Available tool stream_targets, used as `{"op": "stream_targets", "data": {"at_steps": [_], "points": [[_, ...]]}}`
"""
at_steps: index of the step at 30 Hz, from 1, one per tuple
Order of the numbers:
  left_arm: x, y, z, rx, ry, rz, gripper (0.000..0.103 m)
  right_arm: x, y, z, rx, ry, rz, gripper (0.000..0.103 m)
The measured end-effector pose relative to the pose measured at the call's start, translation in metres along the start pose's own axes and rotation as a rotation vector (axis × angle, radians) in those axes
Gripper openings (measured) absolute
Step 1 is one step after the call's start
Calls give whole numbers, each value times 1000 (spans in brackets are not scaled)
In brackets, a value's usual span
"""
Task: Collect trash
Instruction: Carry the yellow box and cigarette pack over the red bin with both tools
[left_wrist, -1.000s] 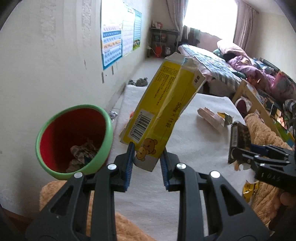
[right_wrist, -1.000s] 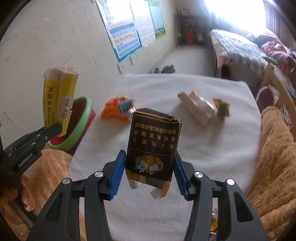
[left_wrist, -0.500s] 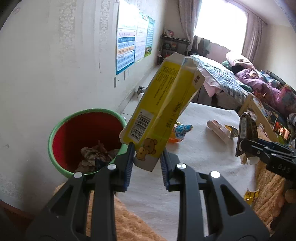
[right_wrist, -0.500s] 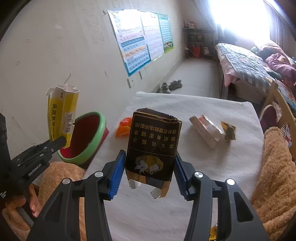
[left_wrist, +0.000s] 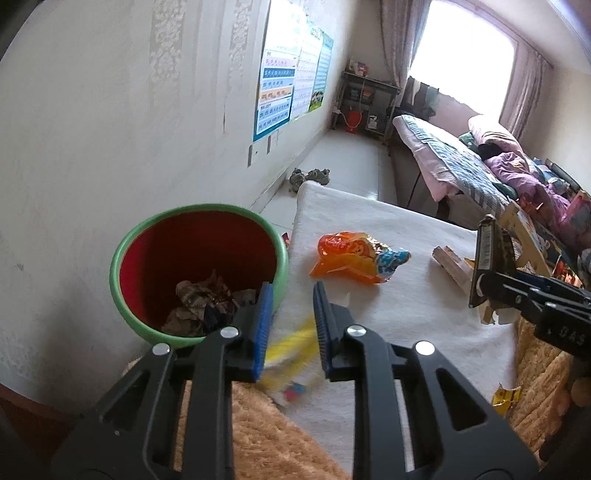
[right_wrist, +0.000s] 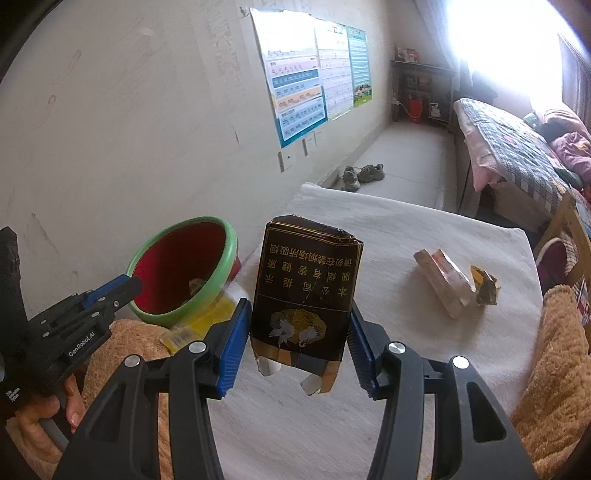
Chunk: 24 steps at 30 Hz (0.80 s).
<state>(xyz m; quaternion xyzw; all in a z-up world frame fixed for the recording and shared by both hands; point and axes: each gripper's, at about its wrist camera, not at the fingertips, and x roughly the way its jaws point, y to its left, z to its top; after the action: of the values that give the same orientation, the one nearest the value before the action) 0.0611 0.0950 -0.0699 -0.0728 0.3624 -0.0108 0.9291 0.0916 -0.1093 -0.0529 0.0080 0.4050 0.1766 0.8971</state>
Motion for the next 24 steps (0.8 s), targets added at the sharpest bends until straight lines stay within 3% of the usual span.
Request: {"op": "stream_targets", "data": {"at_steps": [7, 9, 11, 12, 19, 24], "points": [[19, 21, -4, -35, 109, -37, 22, 12, -7, -7, 24, 43, 6, 49], [26, 14, -5, -4, 148, -61, 33, 16, -12, -10, 48, 58, 12, 49], [37, 1, -6, 57, 188, -72, 60, 19, -16, -12, 65, 70, 14, 49], [45, -6, -6, 93, 213, -68, 62, 20, -17, -14, 69, 74, 15, 49], [105, -38, -20, 301, 441, 17, 68, 20, -23, -18, 88, 83, 15, 49], [128, -36, -26, 323, 512, 67, 65, 21, -22, -22, 94, 92, 22, 49]]}}
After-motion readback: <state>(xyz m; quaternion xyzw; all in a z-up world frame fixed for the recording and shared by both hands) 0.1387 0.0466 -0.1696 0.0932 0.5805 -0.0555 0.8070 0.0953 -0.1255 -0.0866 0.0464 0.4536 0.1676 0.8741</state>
